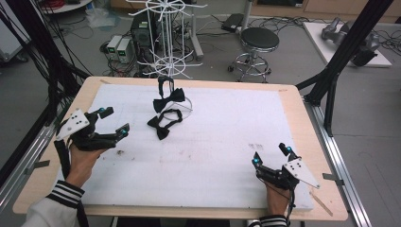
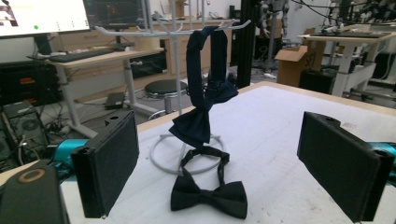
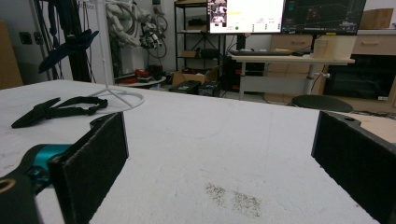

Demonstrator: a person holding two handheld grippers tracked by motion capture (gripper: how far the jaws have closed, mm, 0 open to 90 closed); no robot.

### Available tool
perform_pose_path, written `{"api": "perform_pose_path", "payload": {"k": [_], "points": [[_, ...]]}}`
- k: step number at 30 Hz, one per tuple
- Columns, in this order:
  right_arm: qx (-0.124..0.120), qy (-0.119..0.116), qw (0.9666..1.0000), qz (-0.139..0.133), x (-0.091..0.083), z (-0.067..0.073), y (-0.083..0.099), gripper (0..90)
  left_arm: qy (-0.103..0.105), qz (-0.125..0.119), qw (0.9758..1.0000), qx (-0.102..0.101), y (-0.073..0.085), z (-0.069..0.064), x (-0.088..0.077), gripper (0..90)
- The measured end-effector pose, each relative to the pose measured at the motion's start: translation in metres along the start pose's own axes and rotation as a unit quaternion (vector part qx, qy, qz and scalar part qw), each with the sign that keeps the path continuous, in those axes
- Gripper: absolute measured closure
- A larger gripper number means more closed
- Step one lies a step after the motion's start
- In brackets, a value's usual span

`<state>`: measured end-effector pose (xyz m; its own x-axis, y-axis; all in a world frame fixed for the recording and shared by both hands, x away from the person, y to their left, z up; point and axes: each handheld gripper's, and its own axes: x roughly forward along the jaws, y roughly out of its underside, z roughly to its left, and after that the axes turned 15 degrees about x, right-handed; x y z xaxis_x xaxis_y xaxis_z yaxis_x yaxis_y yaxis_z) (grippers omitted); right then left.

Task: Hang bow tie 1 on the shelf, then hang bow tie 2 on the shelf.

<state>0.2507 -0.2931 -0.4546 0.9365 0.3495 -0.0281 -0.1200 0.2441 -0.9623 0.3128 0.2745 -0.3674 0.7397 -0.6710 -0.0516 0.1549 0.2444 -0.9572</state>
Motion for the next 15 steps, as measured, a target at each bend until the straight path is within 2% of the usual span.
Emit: {"api": "perform_pose_path", "payload": {"k": [7,13,15], "points": [[0.001,0.000,1.0000,-0.001,0.000,0.000,0.000,3.0,-0.015,0.000,0.9999,-0.002,0.005,0.002,-0.014,13.3],[-0.001,0.000,1.0000,-0.002,0.000,0.000,0.000,3.0,-0.022,0.003,0.9997,-0.003,0.006,0.004,-0.018,13.2],[0.003,0.001,1.0000,0.001,0.000,0.000,0.000,3.0,-0.024,0.004,0.9997,0.002,0.005,0.003,-0.018,13.3]]}}
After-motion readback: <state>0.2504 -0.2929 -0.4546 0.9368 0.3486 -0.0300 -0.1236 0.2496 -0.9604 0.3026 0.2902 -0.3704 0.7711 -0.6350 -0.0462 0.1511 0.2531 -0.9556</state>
